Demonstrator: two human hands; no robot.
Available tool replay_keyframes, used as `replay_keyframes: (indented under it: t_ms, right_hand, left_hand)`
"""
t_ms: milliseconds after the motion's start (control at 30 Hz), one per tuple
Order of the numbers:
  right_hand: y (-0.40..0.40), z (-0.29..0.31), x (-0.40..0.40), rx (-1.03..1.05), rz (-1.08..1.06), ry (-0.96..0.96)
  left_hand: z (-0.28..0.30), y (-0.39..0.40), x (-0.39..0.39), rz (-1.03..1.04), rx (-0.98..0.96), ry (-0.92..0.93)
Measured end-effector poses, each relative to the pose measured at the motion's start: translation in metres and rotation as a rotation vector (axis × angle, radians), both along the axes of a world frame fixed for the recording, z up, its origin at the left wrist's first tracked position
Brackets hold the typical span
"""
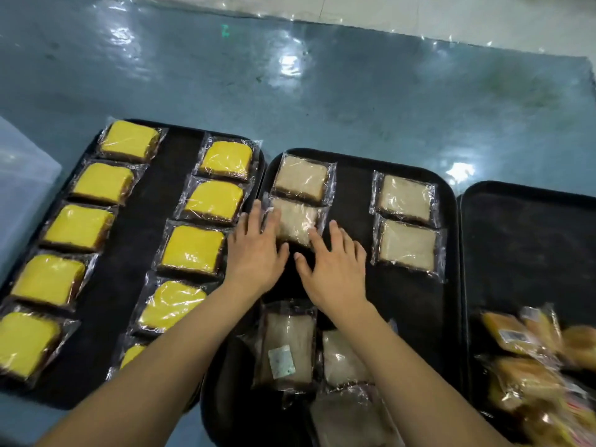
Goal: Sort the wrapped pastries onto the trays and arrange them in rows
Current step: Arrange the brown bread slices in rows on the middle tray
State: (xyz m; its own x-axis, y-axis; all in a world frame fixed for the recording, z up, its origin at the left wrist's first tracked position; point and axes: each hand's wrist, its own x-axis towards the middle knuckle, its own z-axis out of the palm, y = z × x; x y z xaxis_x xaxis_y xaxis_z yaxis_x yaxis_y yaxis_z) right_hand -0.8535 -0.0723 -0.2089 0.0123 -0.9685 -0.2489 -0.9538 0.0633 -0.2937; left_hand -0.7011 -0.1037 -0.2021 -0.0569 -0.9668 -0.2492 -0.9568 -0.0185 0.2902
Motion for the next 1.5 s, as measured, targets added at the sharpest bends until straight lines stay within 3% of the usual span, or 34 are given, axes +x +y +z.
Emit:
replay_keyframes:
  t_ms: [100, 333, 467, 667, 767, 933, 1067, 1300, 1433, 1500]
  right_hand:
    - [-0.003, -0.022, 0.007, 0.028, 0.035, 0.004]
    - [0.008, -0.011, -0.021, -0.098, 0.056, -0.054]
    - [0.037, 0.010, -0.061, -0.132, -0.128, -0.124]
    - [0.129, 0.030, -0.096, 0.002, -0.412, -0.112]
    - [0.164, 0.027, -0.095, 0.121, -0.502, -0.321]
    - [0.190, 0.026, -0.095, -0.025, -0.722, -0.851]
    - [0.191, 0.033, -0.108, -0.019, -0.768, -0.981]
    - [0.183, 0.036, -0.137, -0.033, -0.754, -0.815]
    - [0.197, 0.044, -0.139, -0.176, -0.840, -0.484]
    - [0.216, 0.046, -0.129, -0.099, -0.782, -0.292]
  left_hand:
    - [-0.021, 0.003, 0.009, -0.124, 0.055, -0.124]
    - [-0.016, 0.004, 0.015, -0.176, 0.024, -0.094]
    - [0.002, 0.033, 0.002, -0.226, -0.118, -0.019]
    - [0.006, 0.137, -0.033, -0.585, -0.197, 0.073]
    - [-0.003, 0.173, -0.037, -0.632, -0.202, 0.103]
    - [0.001, 0.187, -0.031, -0.555, -0.153, 0.132]
    - [0.007, 0.177, -0.034, -0.525, -0.068, 0.176]
    - [0.014, 0.183, -0.058, -0.708, -0.036, 0.202]
    - [0.012, 0.215, -0.065, -0.837, -0.190, 0.203]
    - [0.013, 0.219, -0.070, -0.809, -0.227, 0.263]
